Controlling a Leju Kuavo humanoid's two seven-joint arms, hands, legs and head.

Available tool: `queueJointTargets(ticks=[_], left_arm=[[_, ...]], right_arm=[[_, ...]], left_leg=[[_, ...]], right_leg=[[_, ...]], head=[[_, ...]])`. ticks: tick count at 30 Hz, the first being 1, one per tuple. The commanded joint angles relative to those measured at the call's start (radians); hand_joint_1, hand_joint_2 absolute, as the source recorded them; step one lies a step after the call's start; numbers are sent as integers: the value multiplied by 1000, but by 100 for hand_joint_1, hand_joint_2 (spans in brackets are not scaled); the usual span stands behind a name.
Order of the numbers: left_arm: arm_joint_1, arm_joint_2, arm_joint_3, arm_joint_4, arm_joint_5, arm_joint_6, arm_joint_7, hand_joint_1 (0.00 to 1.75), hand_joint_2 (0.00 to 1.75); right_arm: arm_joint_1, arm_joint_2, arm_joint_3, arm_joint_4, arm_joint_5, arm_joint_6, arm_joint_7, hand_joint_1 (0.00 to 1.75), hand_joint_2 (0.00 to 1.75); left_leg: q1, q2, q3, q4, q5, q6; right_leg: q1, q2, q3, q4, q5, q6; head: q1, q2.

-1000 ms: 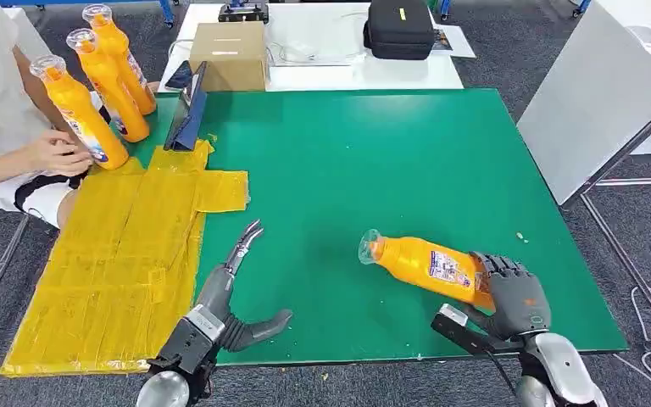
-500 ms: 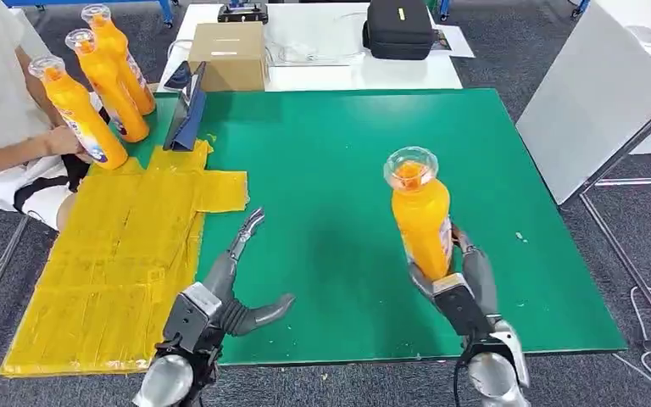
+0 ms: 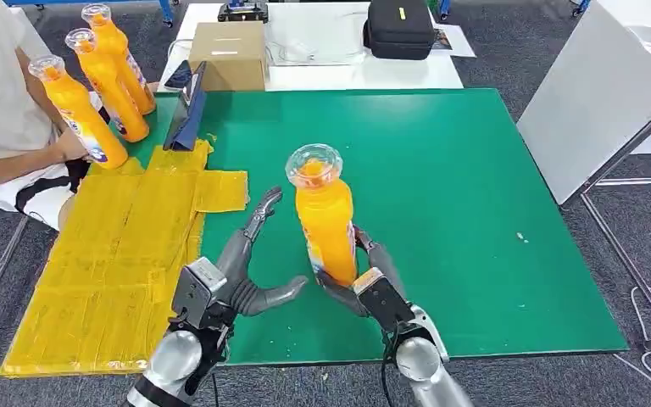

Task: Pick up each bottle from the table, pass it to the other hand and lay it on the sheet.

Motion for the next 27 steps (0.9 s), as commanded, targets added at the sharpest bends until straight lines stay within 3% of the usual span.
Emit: queueJointTargets(ticks=[1, 10, 27], left_arm=[[-94, 20, -65, 66, 27, -19, 10, 0, 175], [-113, 19, -56, 79, 37, -19, 11, 0, 175], [-113, 19, -56, 79, 37, -19, 11, 0, 175]], right_arm=[[-117, 33, 217, 173, 143, -84, -41, 175, 175], [-133, 15, 337, 162, 310, -190, -29, 175, 175], [-133, 15, 337, 162, 310, -190, -29, 175, 175]], left_leg=[[1, 2, 6, -1, -1, 0], [0, 1, 4, -1, -1, 0], [1, 0, 7, -1, -2, 0]], right_leg=[[1, 1, 6, -2, -1, -3], [1, 0, 3, -1, -1, -1], [2, -1, 8, -2, -2, -3]], head=[[0, 0], [0, 0], [0, 0]])
